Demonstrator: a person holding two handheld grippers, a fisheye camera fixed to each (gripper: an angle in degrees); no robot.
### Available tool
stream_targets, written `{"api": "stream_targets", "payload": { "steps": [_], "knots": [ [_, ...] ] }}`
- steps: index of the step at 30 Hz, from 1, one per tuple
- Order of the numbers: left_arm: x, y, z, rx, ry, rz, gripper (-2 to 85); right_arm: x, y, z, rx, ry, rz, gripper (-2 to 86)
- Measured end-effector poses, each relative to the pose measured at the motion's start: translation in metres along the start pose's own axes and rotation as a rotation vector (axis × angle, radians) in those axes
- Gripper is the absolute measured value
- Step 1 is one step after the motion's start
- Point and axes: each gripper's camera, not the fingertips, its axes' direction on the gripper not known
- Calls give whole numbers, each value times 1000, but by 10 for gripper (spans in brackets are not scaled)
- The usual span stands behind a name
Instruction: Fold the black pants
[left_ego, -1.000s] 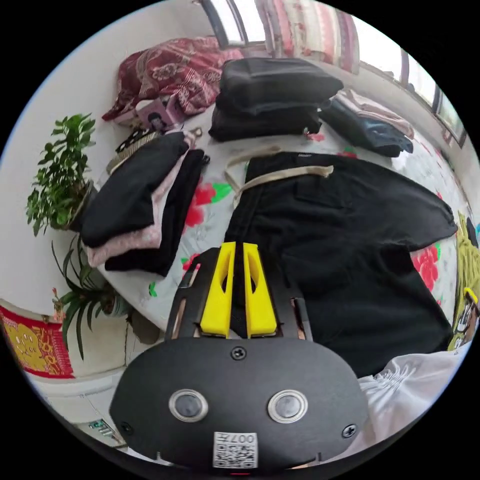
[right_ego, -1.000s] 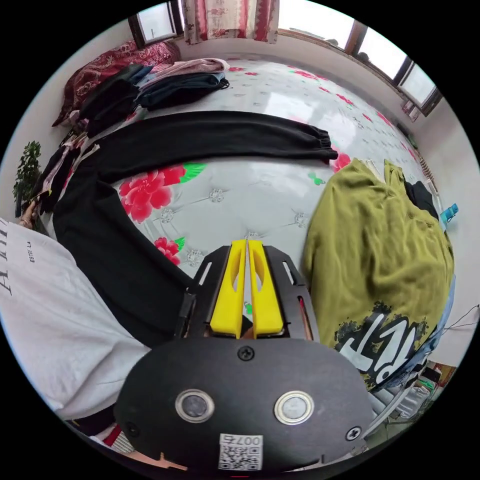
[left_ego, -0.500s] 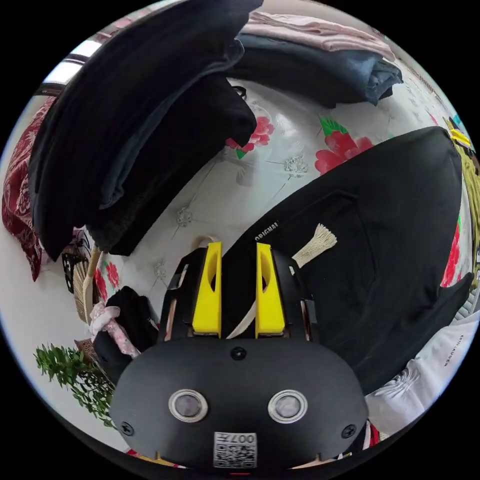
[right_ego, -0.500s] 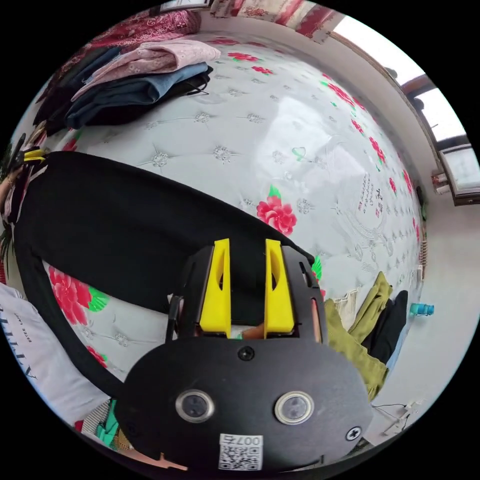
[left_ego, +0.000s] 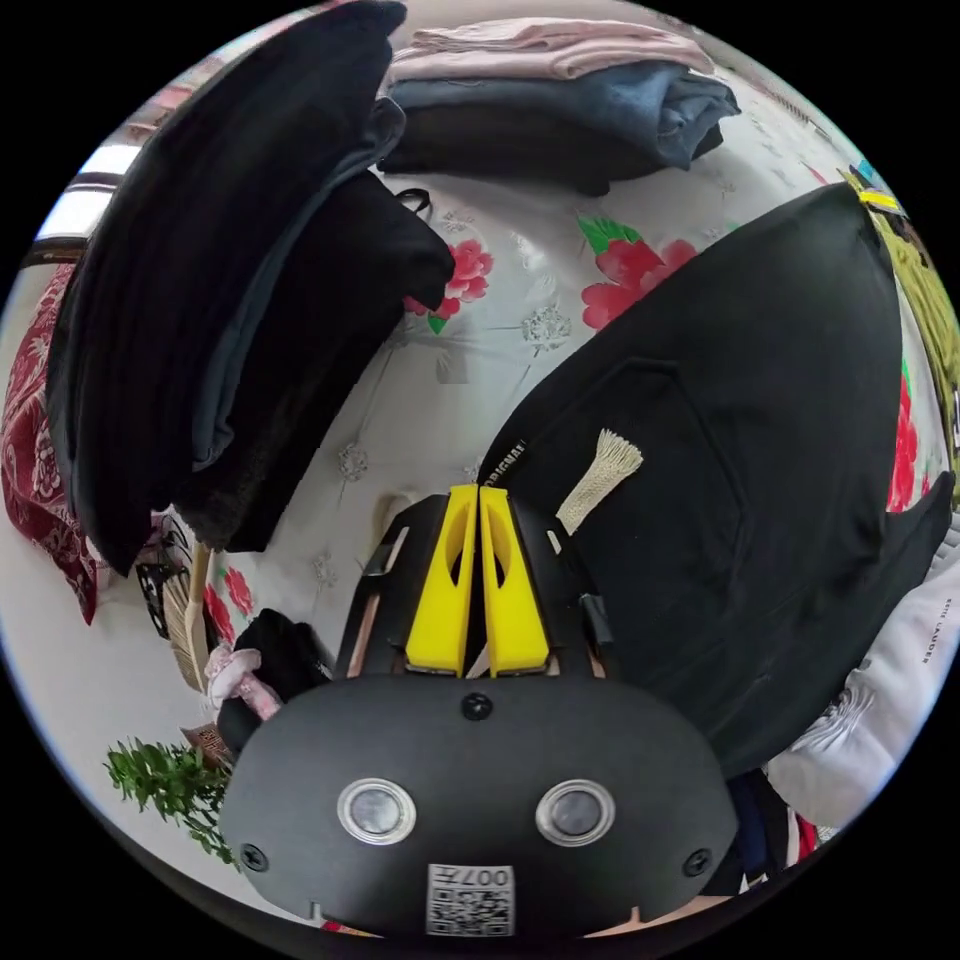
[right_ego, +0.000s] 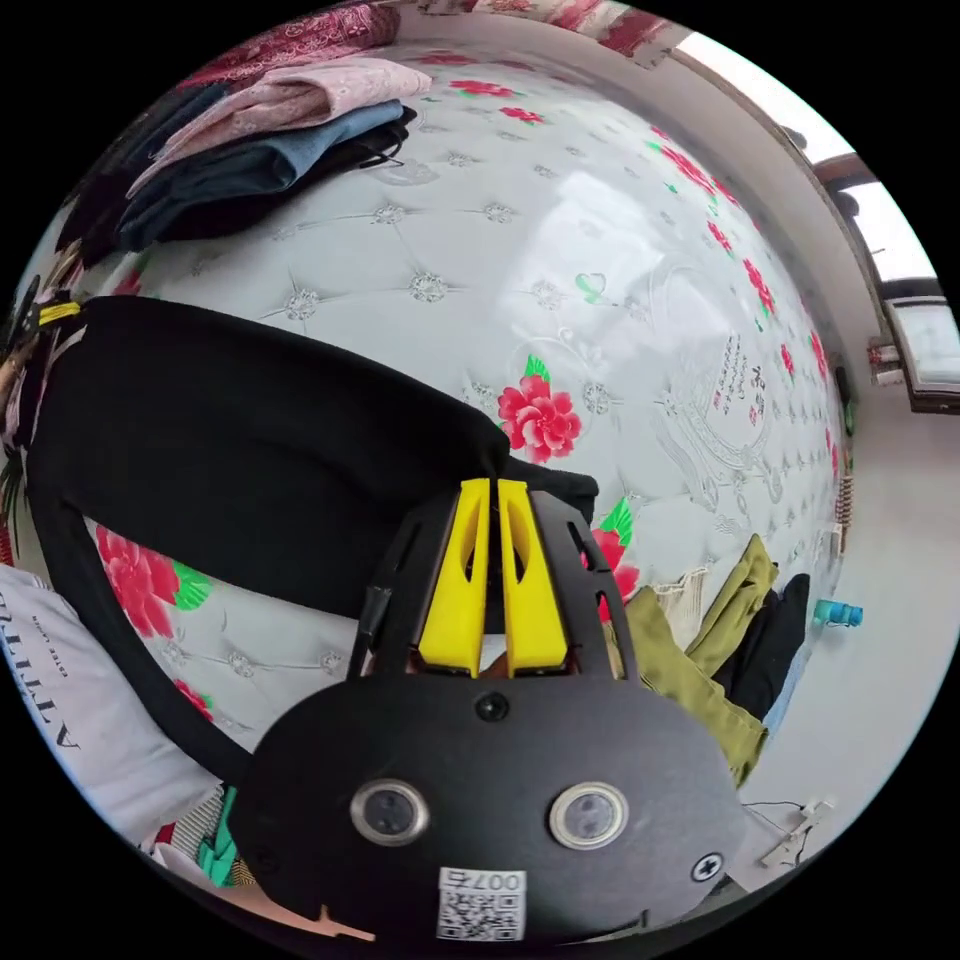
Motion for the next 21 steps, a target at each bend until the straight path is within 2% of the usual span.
{"api": "stream_targets", "payload": {
  "steps": [9, 14, 16, 19, 21],
  "knots": [
    [16, 125, -124, 289, -67, -41, -9, -47, 183, -194, 414, 53, 106, -2],
    [47, 253, -184, 424, -76, -116, -9, -102, 301, -260, 506, 164, 135, -1],
    [64, 297, -191, 434, -71, -147, -9, -124, 347, -271, 518, 183, 158, -1],
    [88, 357, -174, 386, -37, -233, -9, -160, 414, -250, 438, 130, 196, -1],
    [103, 377, -139, 303, 37, -282, -10, -186, 451, -191, 256, 58, 234, -1]
  ]
}}
